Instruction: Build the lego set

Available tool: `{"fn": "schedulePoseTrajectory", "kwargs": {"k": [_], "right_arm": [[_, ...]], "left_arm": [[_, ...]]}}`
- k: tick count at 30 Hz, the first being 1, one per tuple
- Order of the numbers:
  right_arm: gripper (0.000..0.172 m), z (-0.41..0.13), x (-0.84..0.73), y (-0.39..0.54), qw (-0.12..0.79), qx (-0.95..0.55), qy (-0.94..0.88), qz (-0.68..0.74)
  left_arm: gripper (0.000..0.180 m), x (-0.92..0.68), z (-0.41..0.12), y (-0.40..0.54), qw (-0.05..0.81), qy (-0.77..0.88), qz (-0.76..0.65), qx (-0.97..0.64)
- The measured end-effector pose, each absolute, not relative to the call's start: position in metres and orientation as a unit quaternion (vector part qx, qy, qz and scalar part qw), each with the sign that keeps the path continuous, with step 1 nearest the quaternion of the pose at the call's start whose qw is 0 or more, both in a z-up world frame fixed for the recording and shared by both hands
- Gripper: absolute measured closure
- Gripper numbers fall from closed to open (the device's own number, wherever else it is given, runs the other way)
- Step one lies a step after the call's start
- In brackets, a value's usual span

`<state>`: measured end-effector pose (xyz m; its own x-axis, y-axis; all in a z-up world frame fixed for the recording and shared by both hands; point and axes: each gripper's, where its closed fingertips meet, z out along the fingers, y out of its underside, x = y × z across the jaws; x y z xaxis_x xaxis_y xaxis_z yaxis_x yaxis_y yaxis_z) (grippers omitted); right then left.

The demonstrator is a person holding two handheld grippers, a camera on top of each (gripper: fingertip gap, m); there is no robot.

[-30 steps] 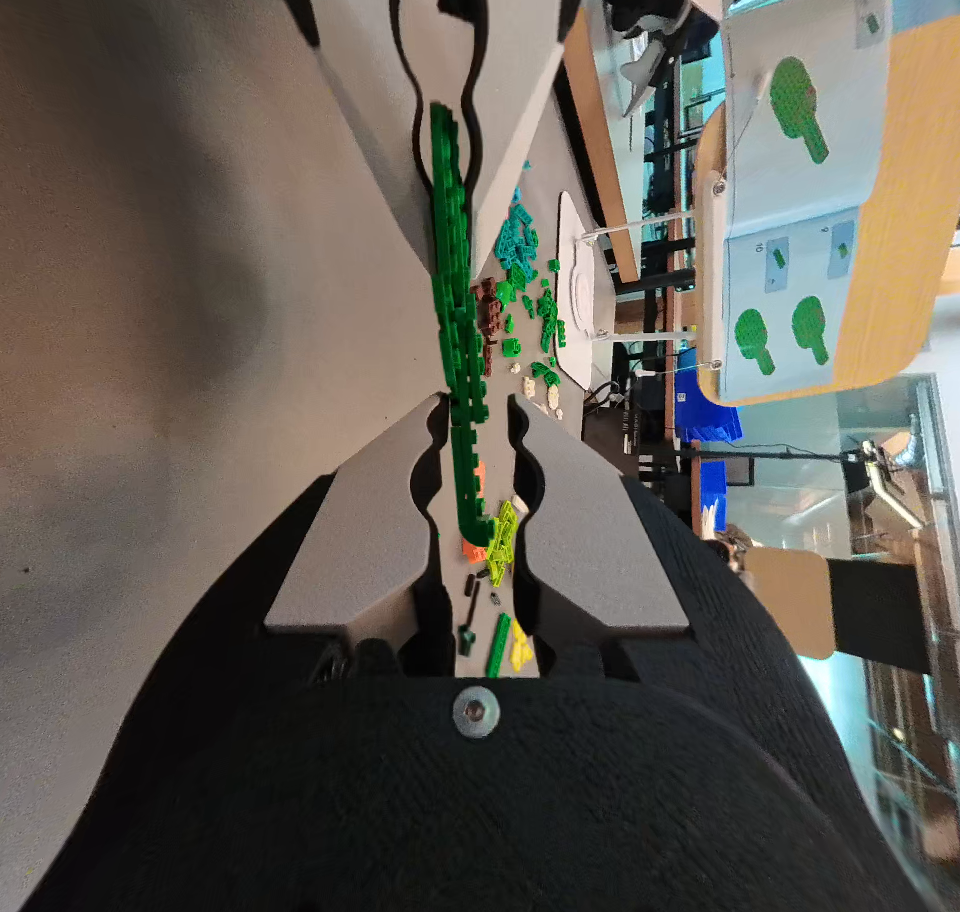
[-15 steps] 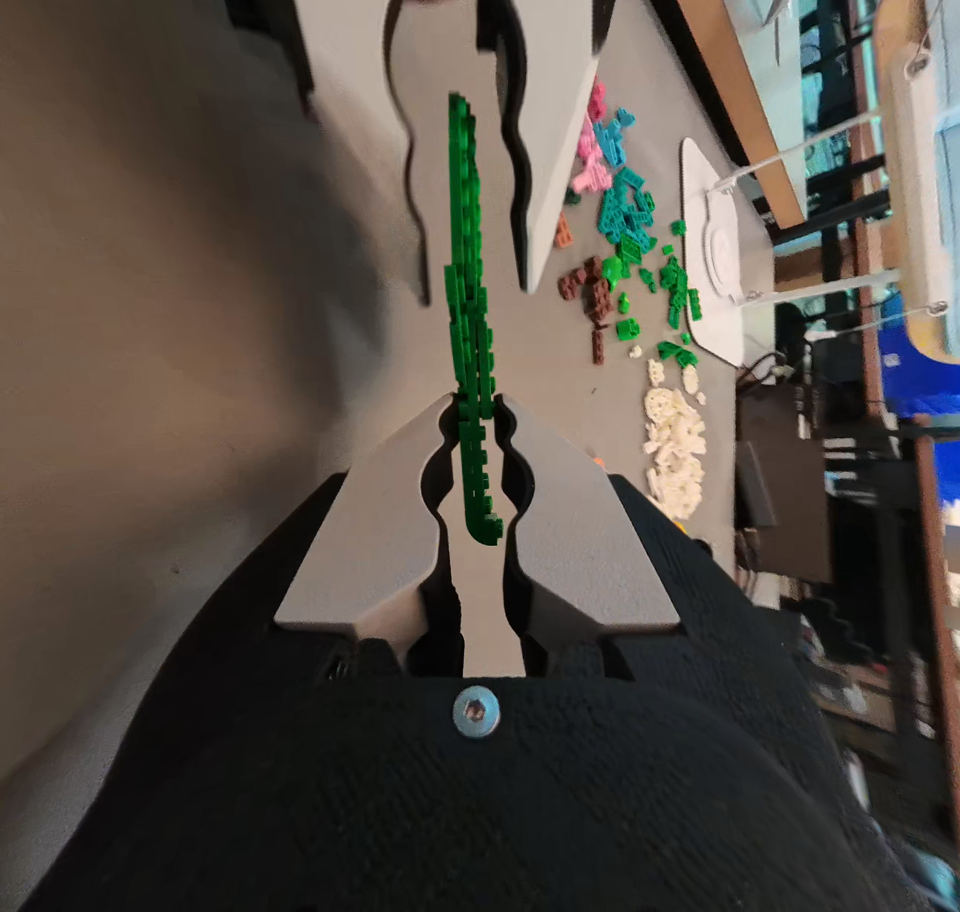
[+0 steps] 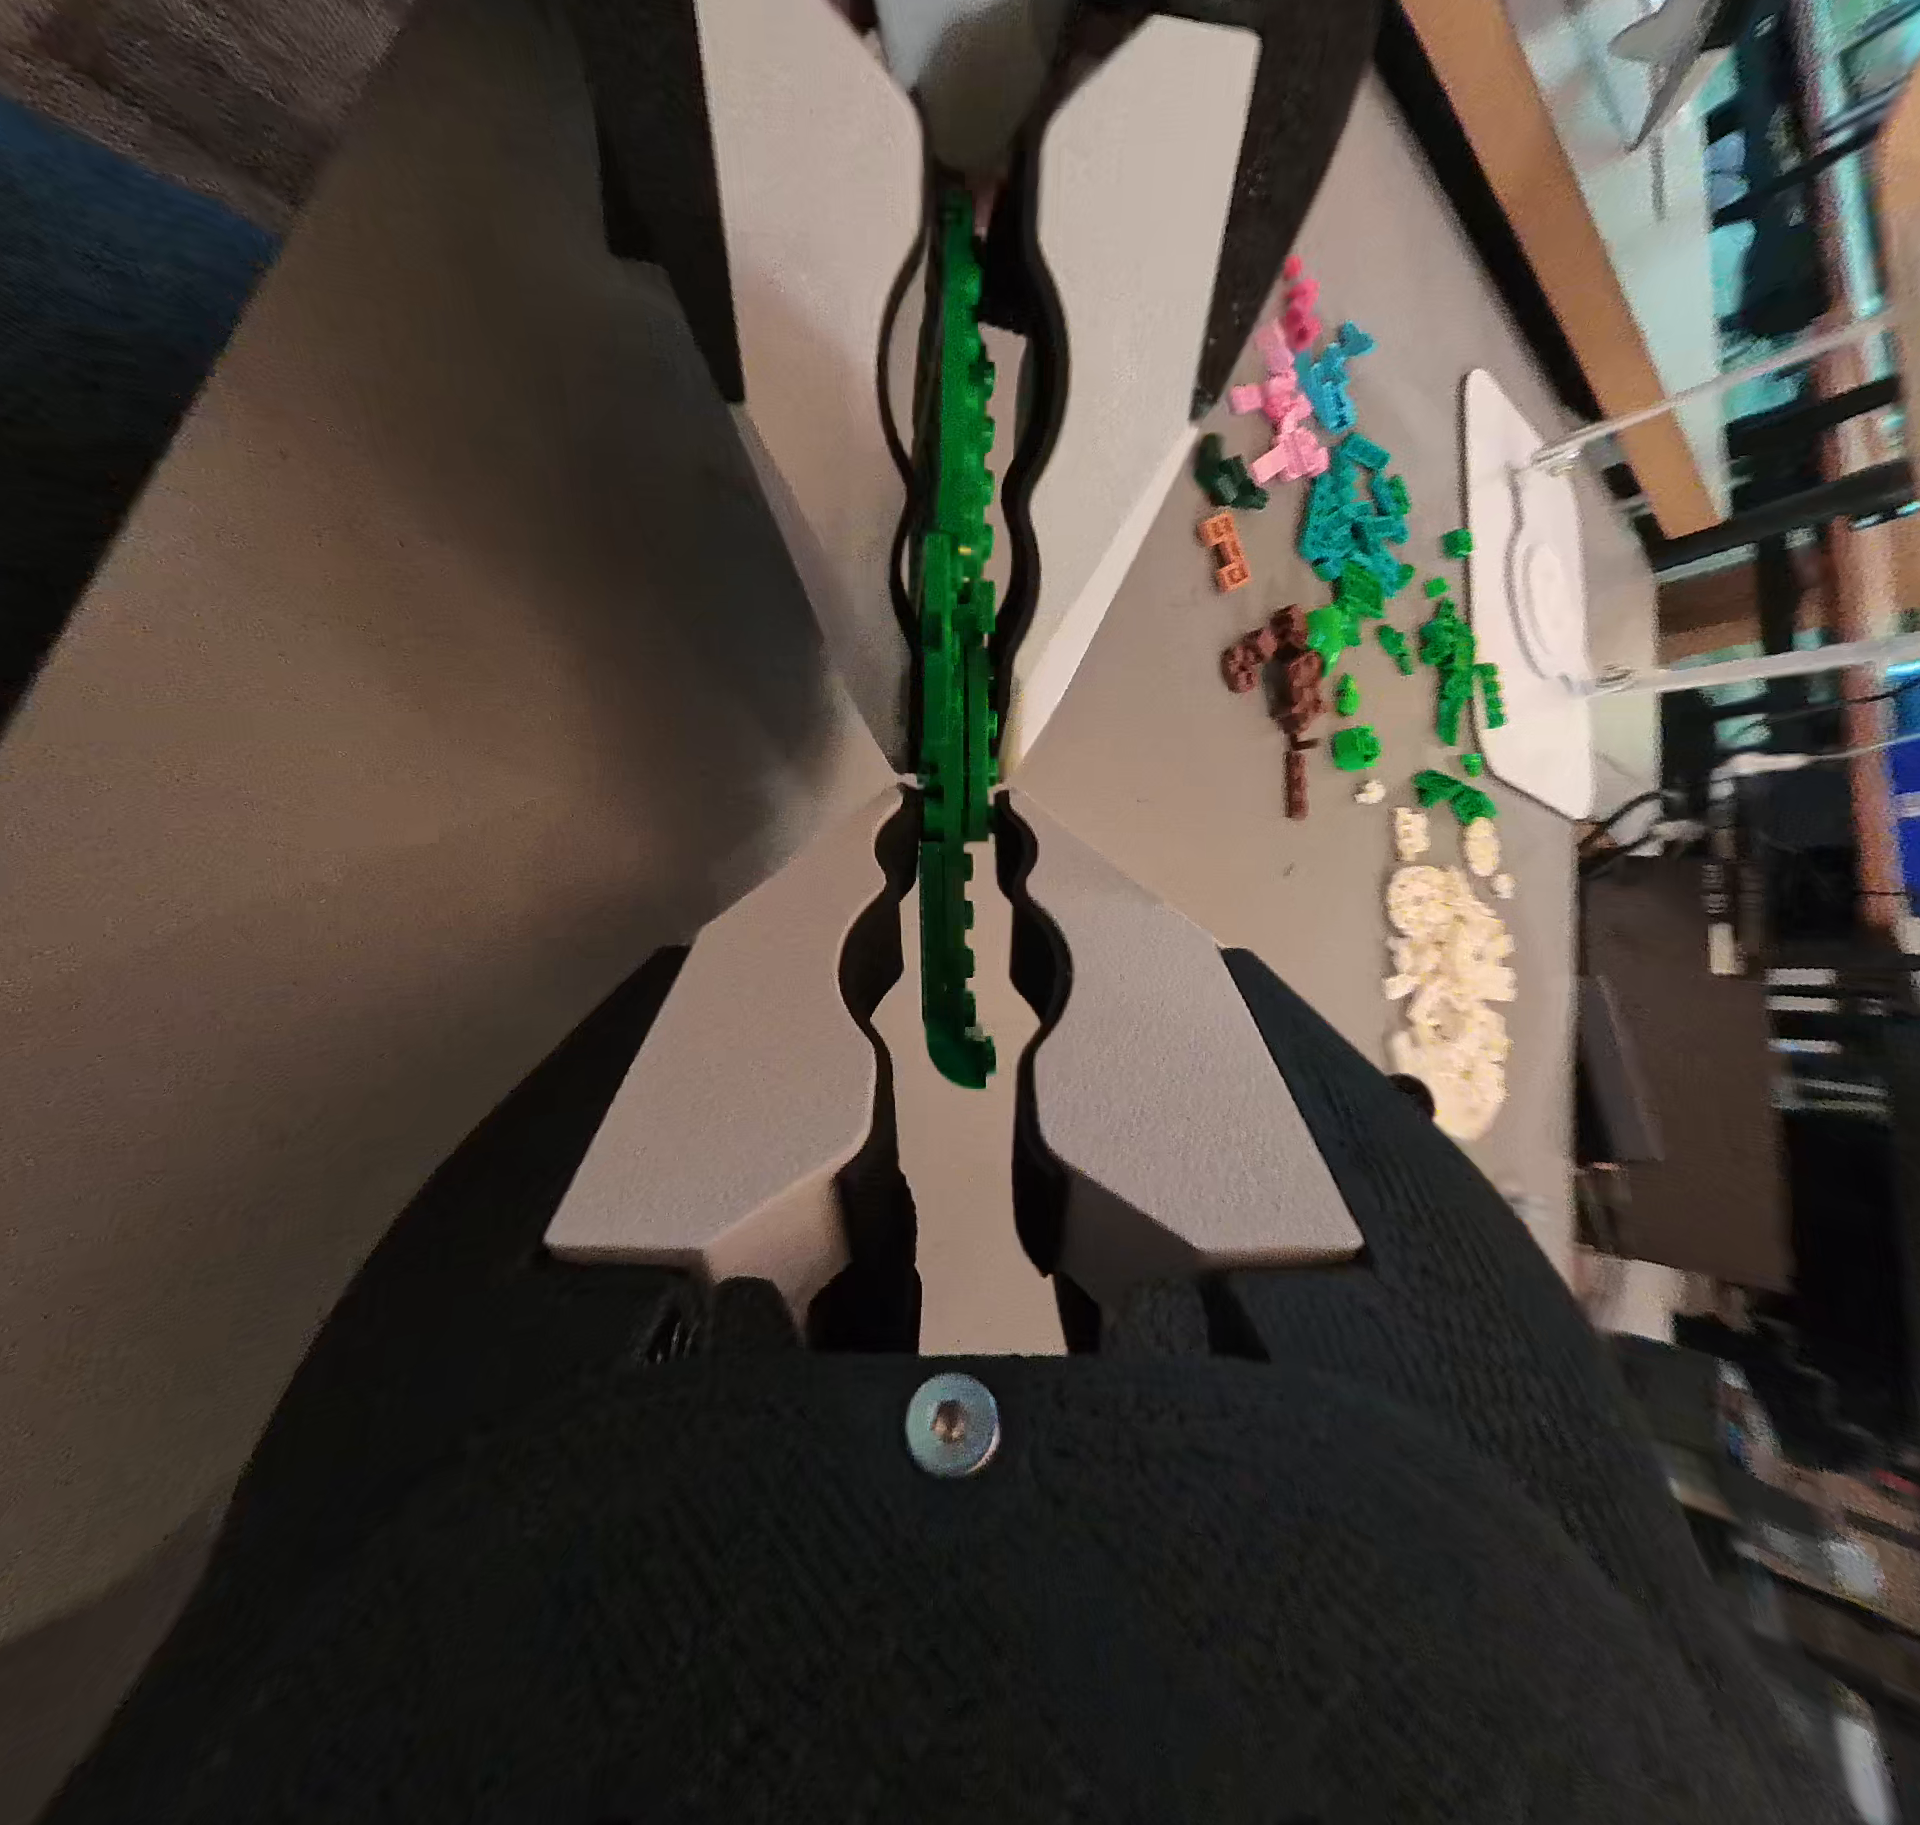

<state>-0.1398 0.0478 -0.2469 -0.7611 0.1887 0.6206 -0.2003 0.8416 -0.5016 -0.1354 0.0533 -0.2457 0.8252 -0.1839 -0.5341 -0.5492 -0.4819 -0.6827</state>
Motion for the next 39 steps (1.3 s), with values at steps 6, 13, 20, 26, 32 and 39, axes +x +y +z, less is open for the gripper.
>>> {"fn": "schedulePoseTrajectory", "kwargs": {"k": [6, 13, 20, 26, 32, 39], "right_arm": [[0.158, -0.249, -0.144, 0.049, 0.412, 0.059, -0.885, 0.208], [0.160, -0.253, -0.147, 0.051, 0.475, 0.110, -0.866, 0.115], [0.160, -0.259, -0.143, 0.050, 0.457, 0.114, -0.873, 0.128], [0.159, -0.238, -0.155, 0.062, 0.464, 0.068, -0.862, 0.193], [0.123, -0.231, -0.149, 0.063, 0.456, 0.084, -0.856, 0.230], [0.121, -0.225, -0.179, 0.150, 0.297, -0.152, -0.885, 0.325]], "left_arm": [[0.170, -0.141, -0.251, 0.052, 0.436, 0.204, 0.205, -0.852], [0.171, -0.144, -0.256, 0.051, 0.410, 0.224, 0.242, -0.850], [0.171, -0.141, -0.262, 0.051, 0.406, 0.257, 0.256, -0.839], [0.164, -0.154, -0.235, 0.052, 0.453, 0.225, 0.309, -0.805], [0.173, -0.160, -0.239, 0.050, 0.420, 0.253, 0.367, -0.790], [0.173, -0.177, -0.239, 0.047, 0.379, 0.274, 0.497, -0.731]]}}
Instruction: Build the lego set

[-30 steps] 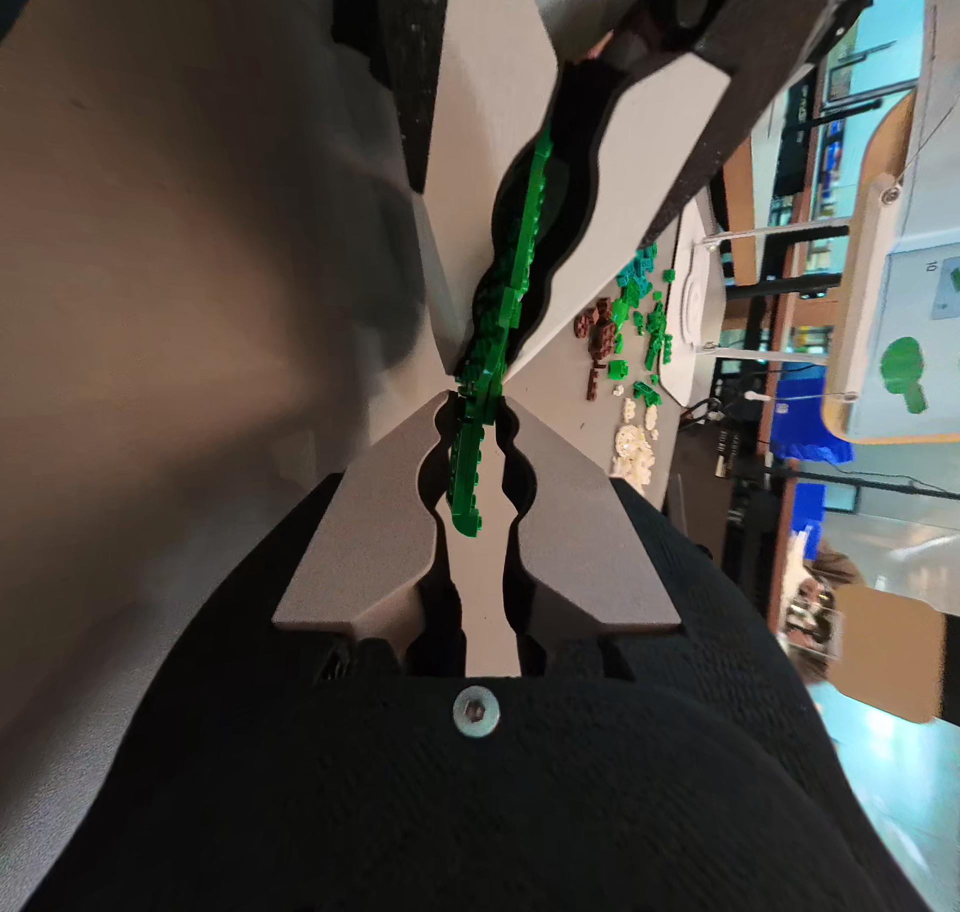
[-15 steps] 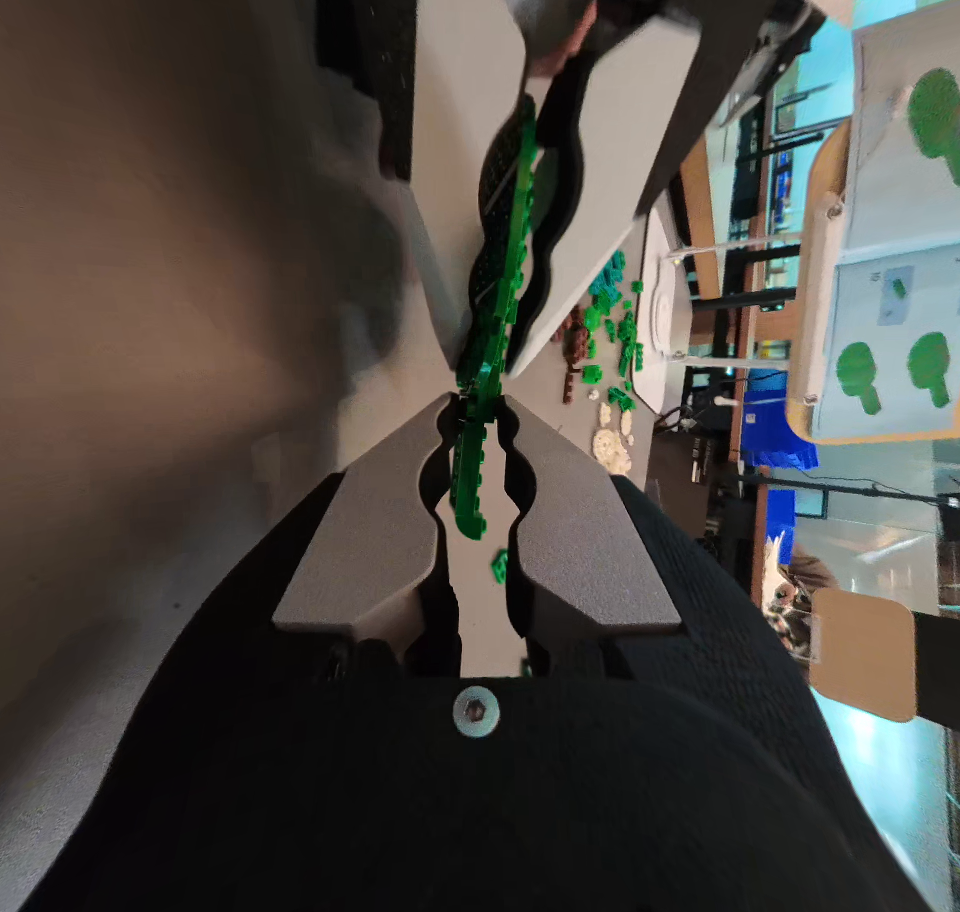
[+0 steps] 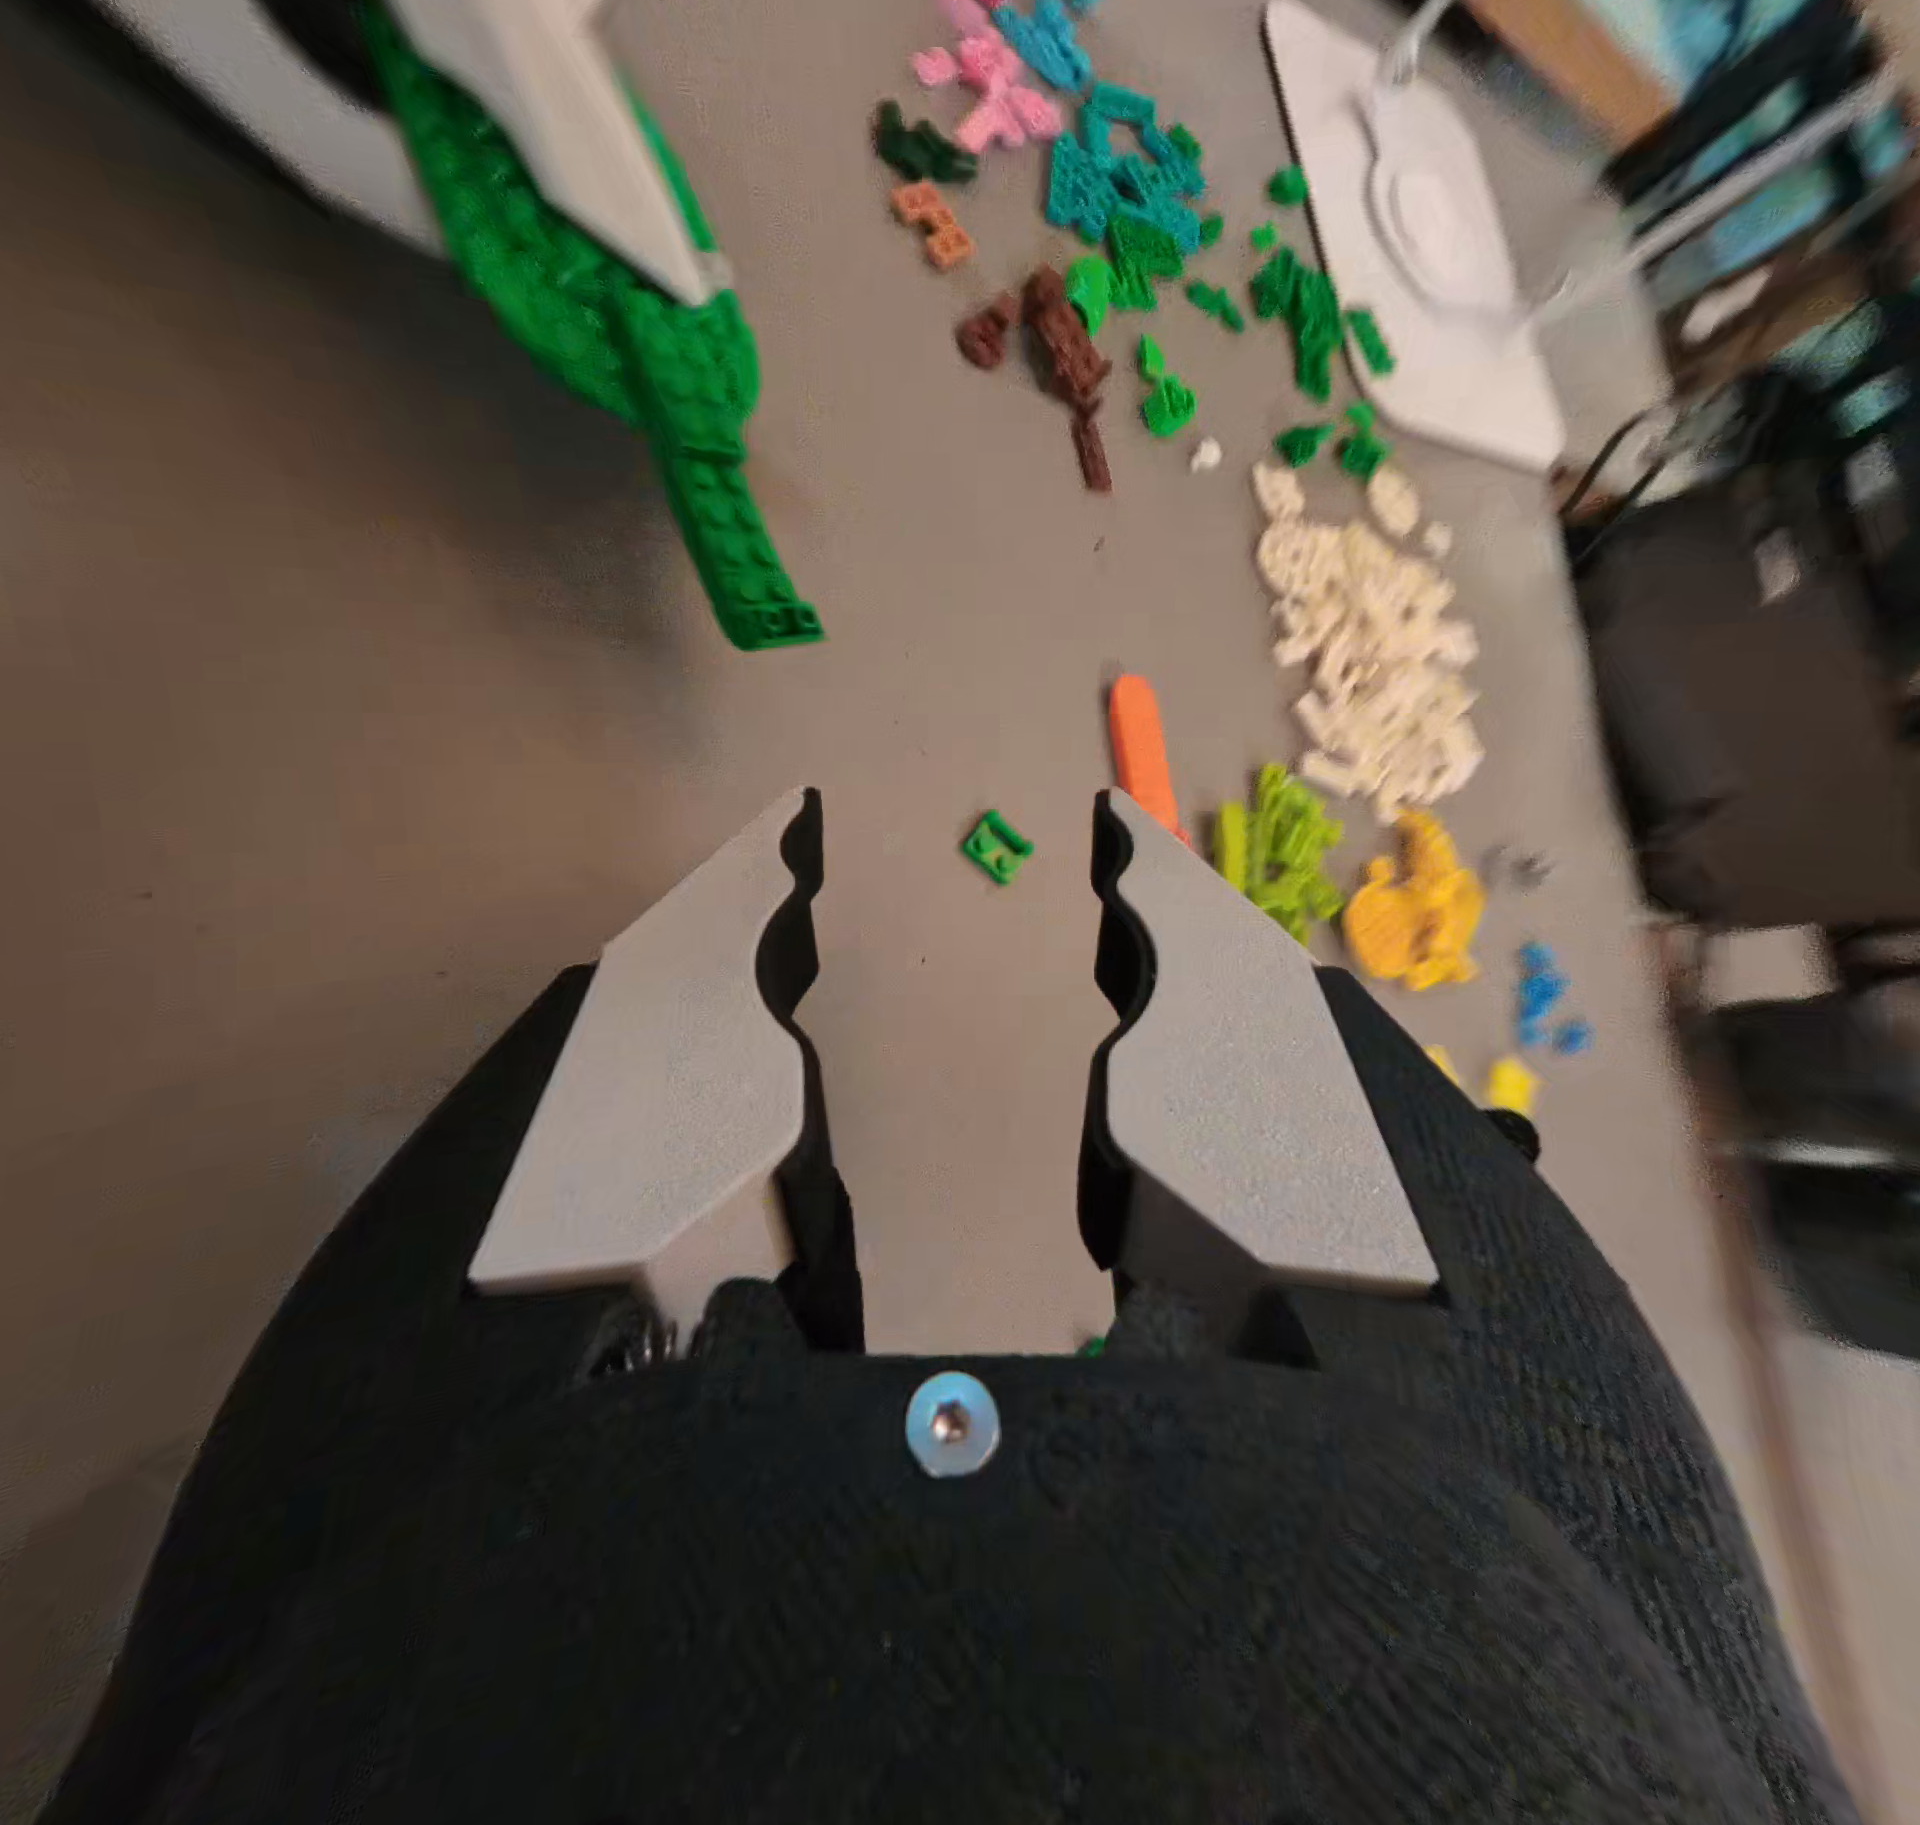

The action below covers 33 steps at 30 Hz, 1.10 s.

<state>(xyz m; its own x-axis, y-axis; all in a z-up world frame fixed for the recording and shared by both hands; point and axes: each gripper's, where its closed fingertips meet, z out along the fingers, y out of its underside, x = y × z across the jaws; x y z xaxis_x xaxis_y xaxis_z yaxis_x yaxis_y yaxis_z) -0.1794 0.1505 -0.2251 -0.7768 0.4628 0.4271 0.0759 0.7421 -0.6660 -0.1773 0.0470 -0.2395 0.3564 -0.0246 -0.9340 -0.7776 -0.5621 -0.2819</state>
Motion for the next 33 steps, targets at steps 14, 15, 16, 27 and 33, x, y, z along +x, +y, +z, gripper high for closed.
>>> {"fn": "schedulePoseTrajectory", "kwargs": {"k": [14, 15, 16, 27, 33], "right_arm": [[0.134, -0.212, -0.292, 0.099, 0.238, -0.145, -0.877, 0.390], [0.135, -0.212, -0.309, 0.090, 0.239, -0.144, -0.882, 0.380], [0.136, -0.213, -0.325, 0.082, 0.234, -0.144, -0.888, 0.370], [0.147, -0.240, -0.468, 0.042, 0.200, -0.252, -0.902, 0.287], [0.148, -0.262, -0.492, 0.046, 0.155, -0.155, -0.948, 0.230]], "left_arm": [[0.173, -0.184, -0.240, 0.053, 0.344, 0.283, 0.552, -0.704], [0.173, -0.186, -0.239, 0.053, 0.344, 0.276, 0.553, -0.707], [0.173, -0.188, -0.239, 0.052, 0.344, 0.269, 0.554, -0.709], [0.172, -0.207, -0.229, 0.042, 0.366, 0.192, 0.547, -0.728], [0.173, -0.207, -0.232, 0.043, 0.374, 0.186, 0.530, -0.738]]}}
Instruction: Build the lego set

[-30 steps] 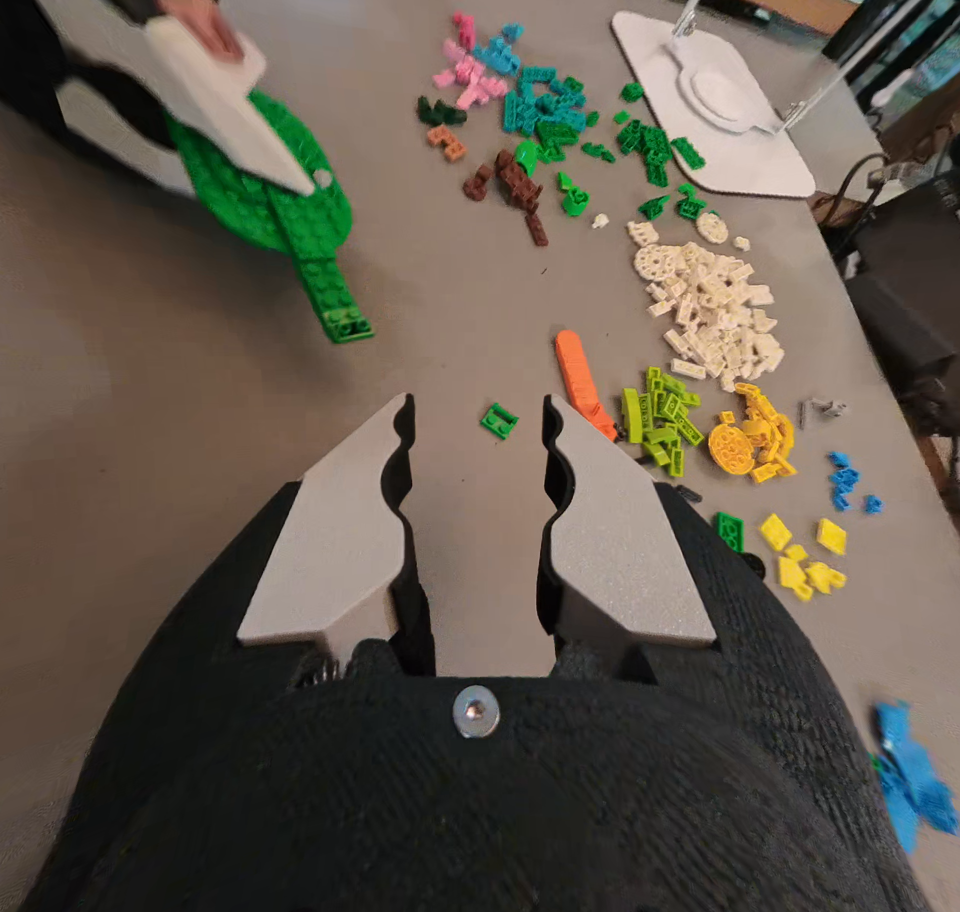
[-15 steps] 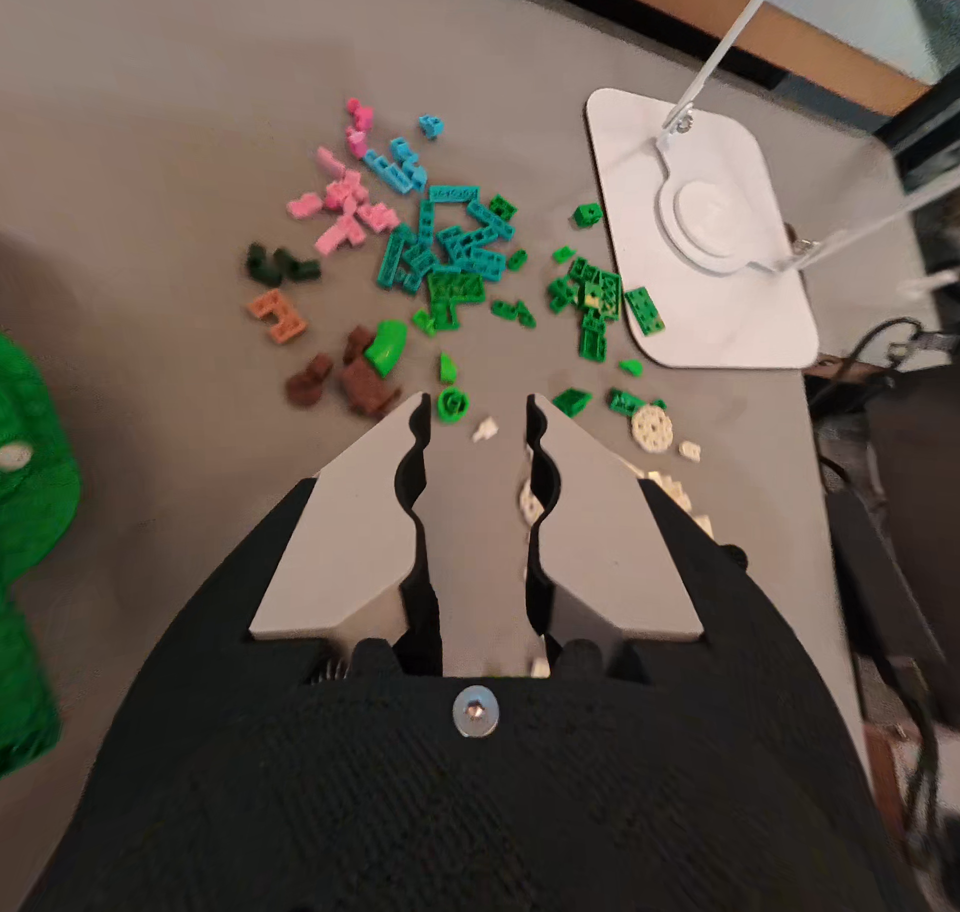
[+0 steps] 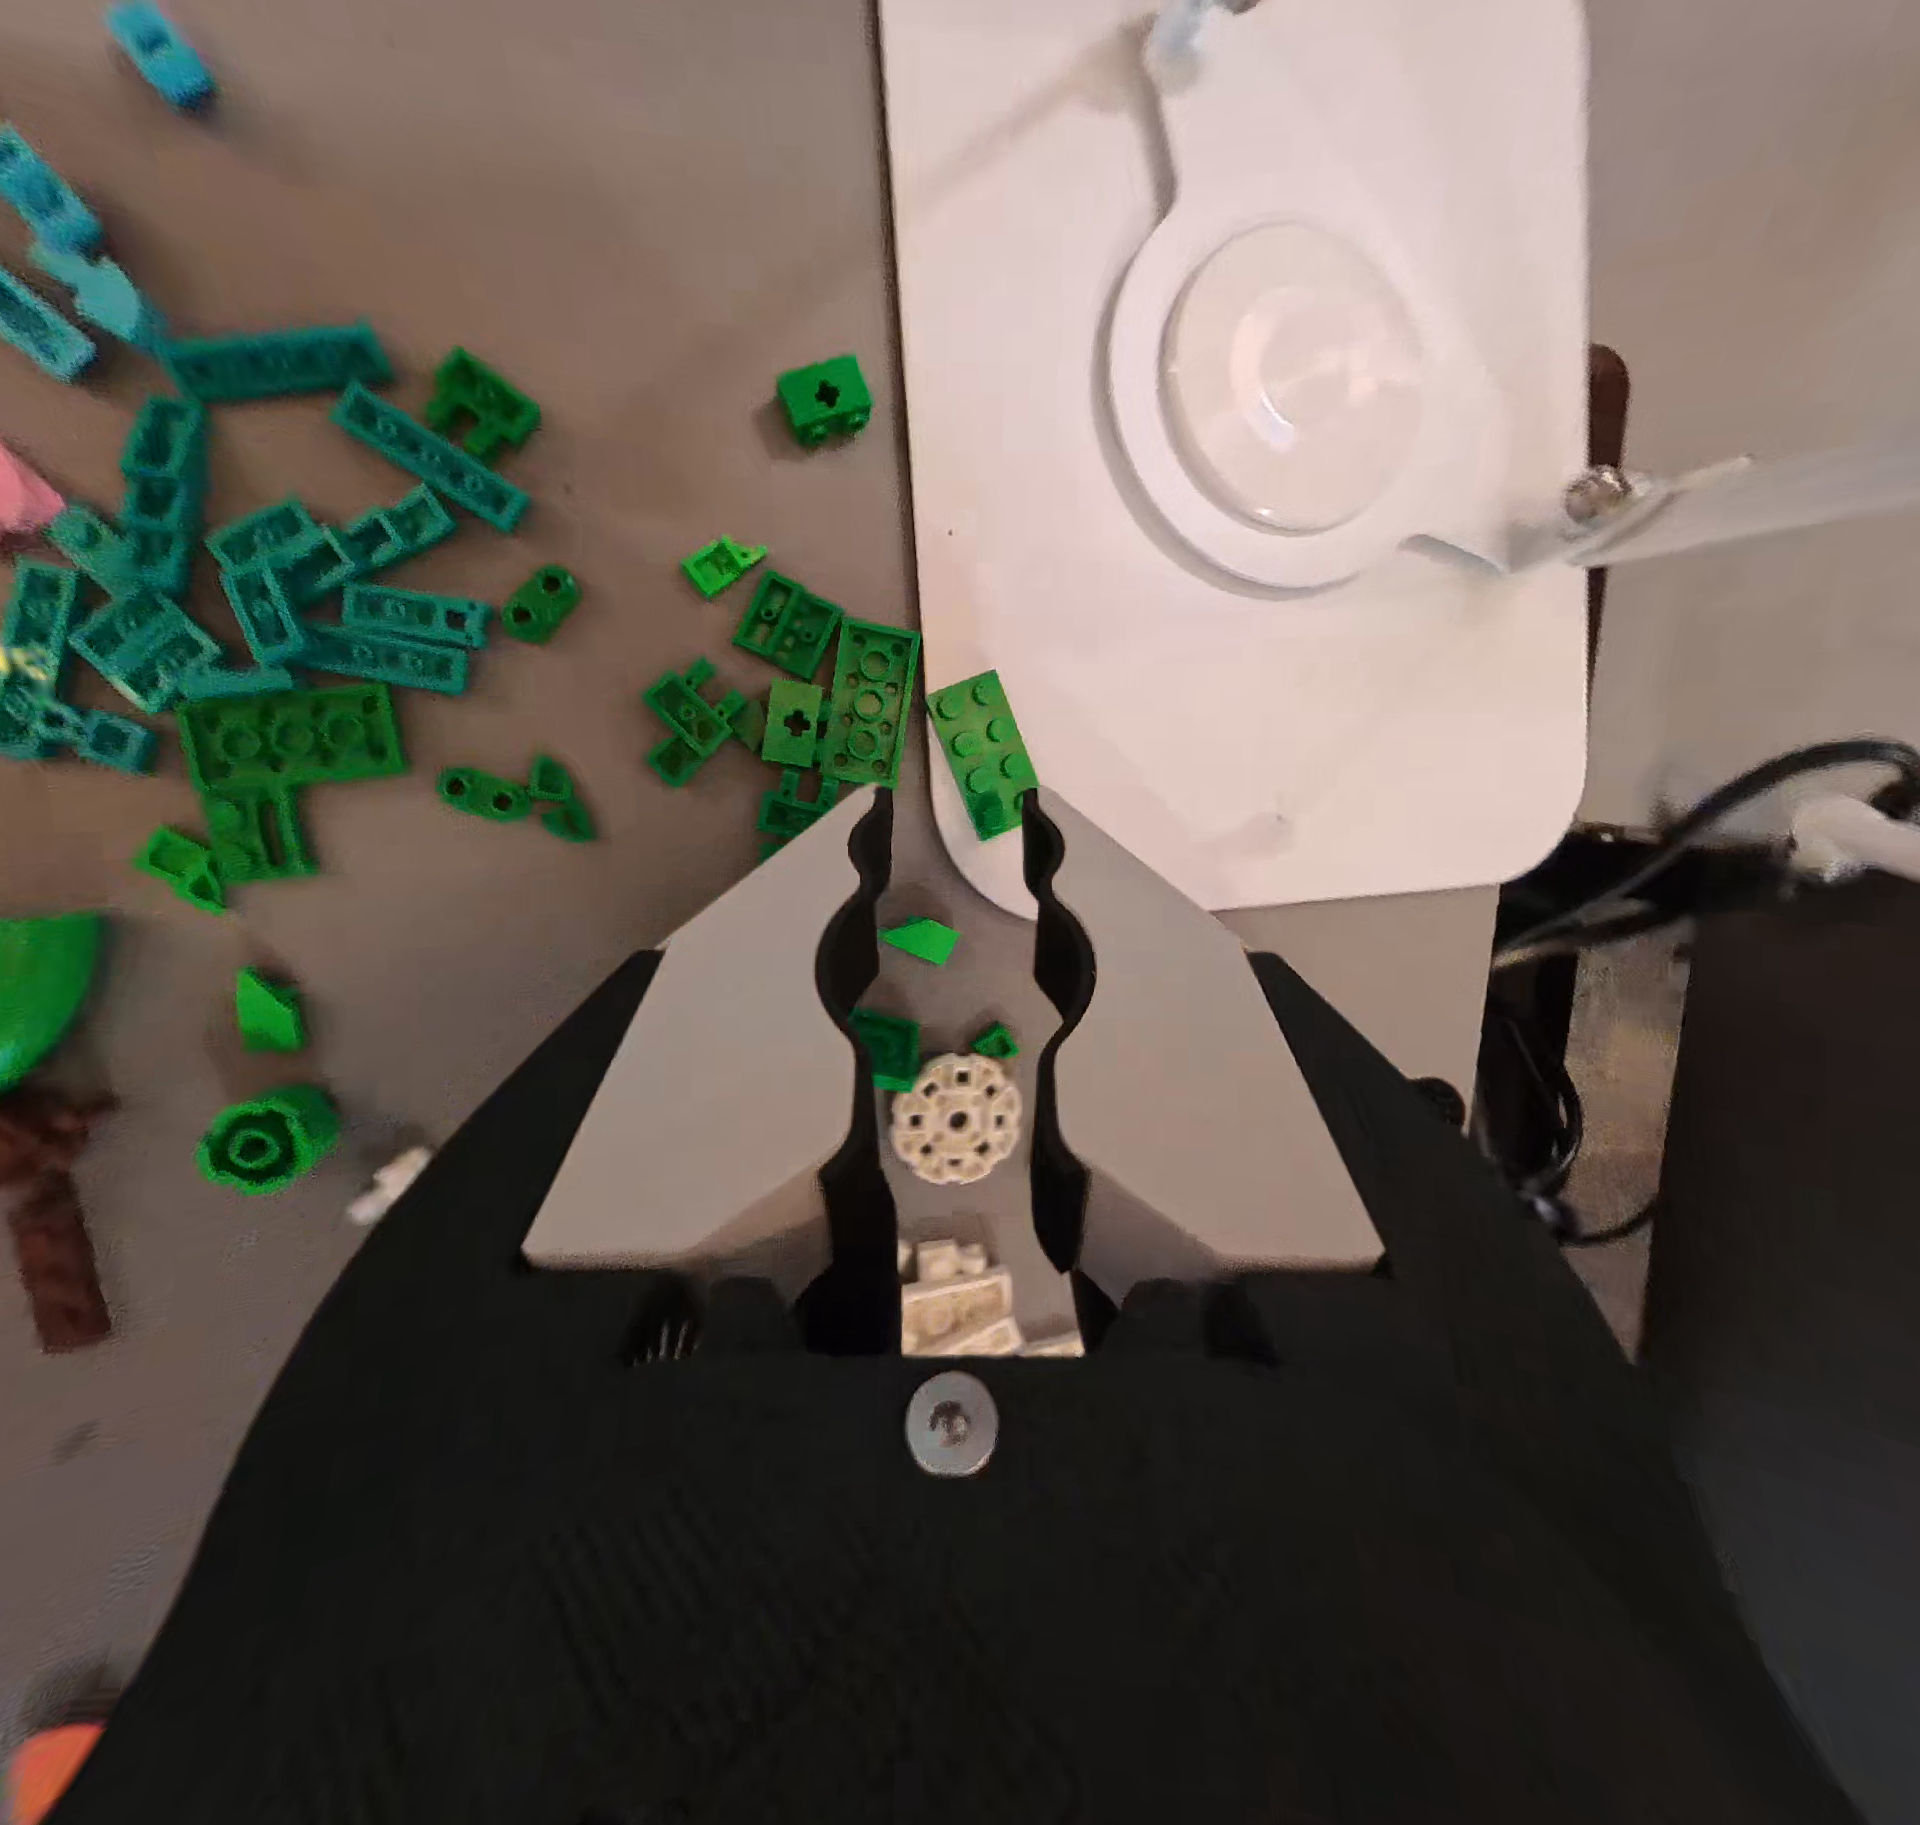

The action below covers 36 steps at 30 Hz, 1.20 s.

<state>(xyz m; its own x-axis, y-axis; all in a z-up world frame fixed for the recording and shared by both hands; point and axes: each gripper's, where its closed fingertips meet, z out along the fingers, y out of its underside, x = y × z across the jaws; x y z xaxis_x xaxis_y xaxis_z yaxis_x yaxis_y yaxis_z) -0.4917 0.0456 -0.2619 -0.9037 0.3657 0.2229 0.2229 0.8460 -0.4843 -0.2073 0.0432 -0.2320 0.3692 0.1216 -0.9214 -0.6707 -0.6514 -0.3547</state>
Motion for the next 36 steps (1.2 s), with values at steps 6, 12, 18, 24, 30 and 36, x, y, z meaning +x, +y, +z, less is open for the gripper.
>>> {"fn": "schedulePoseTrajectory", "kwargs": {"k": [6, 12, 18, 24, 30, 36], "right_arm": [[0.146, -0.271, -0.505, 0.043, 0.103, -0.119, -0.958, 0.238], [0.157, -0.274, -0.498, 0.042, 0.043, -0.131, -0.963, 0.233], [0.157, -0.227, -0.447, 0.051, 0.103, -0.095, -0.948, 0.285], [0.157, -0.182, -0.268, 0.084, 0.071, -0.032, -0.950, 0.304], [0.157, -0.196, -0.160, 0.105, 0.097, -0.048, -0.961, 0.256], [0.157, -0.210, -0.143, 0.097, 0.109, -0.059, -0.963, 0.239]], "left_arm": [[0.173, -0.207, -0.232, 0.043, 0.380, 0.184, 0.523, -0.740], [0.173, -0.208, -0.236, 0.044, 0.378, 0.188, 0.513, -0.748], [0.173, -0.195, -0.233, 0.048, 0.378, 0.238, 0.533, -0.719], [0.173, -0.173, -0.222, 0.054, 0.369, 0.308, 0.589, -0.649], [0.174, -0.163, -0.222, 0.057, 0.357, 0.336, 0.605, -0.627], [0.173, -0.158, -0.223, 0.058, 0.350, 0.352, 0.613, -0.614]]}}
